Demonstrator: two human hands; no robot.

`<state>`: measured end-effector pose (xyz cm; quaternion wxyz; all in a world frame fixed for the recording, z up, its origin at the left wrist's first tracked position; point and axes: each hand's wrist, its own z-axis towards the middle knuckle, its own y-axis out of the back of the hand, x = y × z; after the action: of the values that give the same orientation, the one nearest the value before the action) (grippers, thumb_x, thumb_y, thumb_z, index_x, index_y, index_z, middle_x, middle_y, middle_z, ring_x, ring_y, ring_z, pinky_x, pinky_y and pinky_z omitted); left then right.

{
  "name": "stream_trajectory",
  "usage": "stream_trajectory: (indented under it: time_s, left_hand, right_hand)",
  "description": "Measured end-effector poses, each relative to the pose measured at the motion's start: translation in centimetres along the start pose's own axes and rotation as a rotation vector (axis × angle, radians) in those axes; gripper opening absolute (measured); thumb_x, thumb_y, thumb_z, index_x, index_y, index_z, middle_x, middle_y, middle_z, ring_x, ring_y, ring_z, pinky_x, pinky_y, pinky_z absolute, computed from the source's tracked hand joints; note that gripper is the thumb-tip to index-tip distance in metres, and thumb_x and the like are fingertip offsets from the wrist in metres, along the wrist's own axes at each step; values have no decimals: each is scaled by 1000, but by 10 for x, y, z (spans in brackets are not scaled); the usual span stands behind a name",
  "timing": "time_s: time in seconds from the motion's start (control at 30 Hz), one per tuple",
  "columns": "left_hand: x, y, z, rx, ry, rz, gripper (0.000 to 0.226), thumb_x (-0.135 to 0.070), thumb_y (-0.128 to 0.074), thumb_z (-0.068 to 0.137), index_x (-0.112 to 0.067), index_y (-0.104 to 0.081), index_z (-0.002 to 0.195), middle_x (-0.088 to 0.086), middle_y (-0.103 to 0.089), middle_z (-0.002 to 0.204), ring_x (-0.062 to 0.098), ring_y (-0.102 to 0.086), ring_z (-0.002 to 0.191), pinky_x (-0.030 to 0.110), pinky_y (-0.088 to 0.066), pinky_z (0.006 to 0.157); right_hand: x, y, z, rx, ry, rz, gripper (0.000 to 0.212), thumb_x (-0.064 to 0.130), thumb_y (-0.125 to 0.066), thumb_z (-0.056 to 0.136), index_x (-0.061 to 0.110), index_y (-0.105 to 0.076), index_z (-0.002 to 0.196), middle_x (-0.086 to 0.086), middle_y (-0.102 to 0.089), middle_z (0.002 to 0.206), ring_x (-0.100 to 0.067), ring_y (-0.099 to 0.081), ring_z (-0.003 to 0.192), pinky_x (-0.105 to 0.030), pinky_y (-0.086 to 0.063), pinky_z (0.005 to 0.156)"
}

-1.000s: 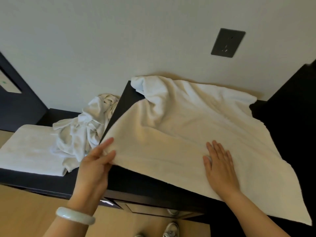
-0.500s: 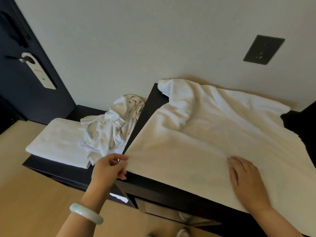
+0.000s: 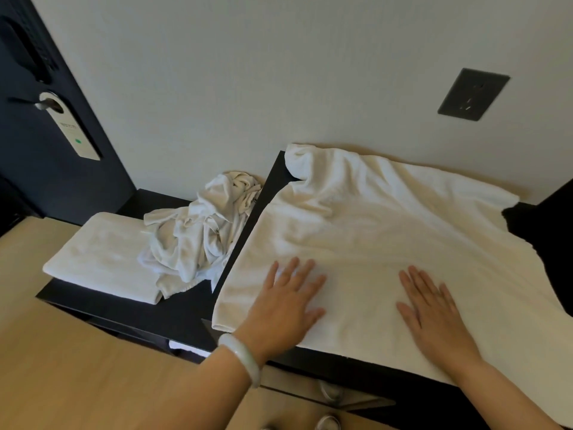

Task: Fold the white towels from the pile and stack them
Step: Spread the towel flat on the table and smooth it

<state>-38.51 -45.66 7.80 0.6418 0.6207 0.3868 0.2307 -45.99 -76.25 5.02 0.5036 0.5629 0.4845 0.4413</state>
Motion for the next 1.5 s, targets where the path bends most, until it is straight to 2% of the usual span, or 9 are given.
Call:
stream_trajectory:
  time_s: [0.17,0.33,0.53,0.77,0.9,1.0,1.1,1.37,1.5]
  left_hand:
    - [35,-20,2,-17,143,144,60,-58,0,97,-41,20,151,-10,26,160,19,29,145,53,14,118]
    - [55,0,9,-70,434,163,63,-53,-10,100,-25,-10,156,6,1,165,28,8,151,54,7,120]
    - [18,-13,45,-18,-34,122,62,-58,0,97,-36,5,155,-6,13,162,19,13,150,50,13,119]
    - [62,-9,37,-93,427,44,69,-56,-5,99,-20,5,157,3,11,164,22,14,150,50,5,121]
    - [-21,-12,43,-159,10,101,66,-49,-17,100,-11,-28,153,11,-23,160,30,-16,149,56,-14,119]
    - [-67,-35,41,-41,-204,92,62,-48,-7,102,-21,-13,157,3,-5,164,23,5,151,56,-2,120]
    - [-51,-41,38,-9,-75,112,63,-51,4,96,-29,7,156,-4,16,163,19,22,148,55,10,118]
    - [73,-14,17,-67,444,24,63,-58,2,96,-33,15,153,-7,17,163,16,17,149,54,1,121]
    - [44,-4,51,-130,323,138,67,-53,-4,98,-22,6,156,4,15,163,26,16,150,52,14,118]
  right_hand:
    - [-2,2,-4,24,23,-6,62,58,2,96,35,17,153,14,20,161,-2,21,147,-33,11,122]
    - [2,1,-5,24,7,12,64,62,11,93,36,20,151,16,24,159,0,25,145,-32,14,121]
    - [1,2,-10,45,14,12,69,64,18,87,36,24,150,17,27,158,1,27,144,-31,15,121]
    - [8,3,-18,56,-11,22,63,61,9,94,38,20,152,15,23,161,-1,25,145,-31,18,120]
    - [37,15,1,-29,-128,80,58,50,-25,103,25,-24,155,1,-20,163,-15,-12,151,-39,2,123]
    - [67,9,9,-51,-49,108,56,43,-27,105,22,-19,157,-1,-12,165,-14,-3,153,-40,7,121]
    - [59,-5,2,-52,13,87,59,46,-17,104,30,4,156,8,14,162,-7,17,149,-35,14,121]
    - [-51,5,-4,5,-429,98,66,52,-13,100,26,3,158,1,4,166,-14,5,152,-43,2,123]
    - [-9,19,32,-75,-302,82,64,47,-27,103,18,-13,158,-4,-5,166,-19,1,153,-43,5,122]
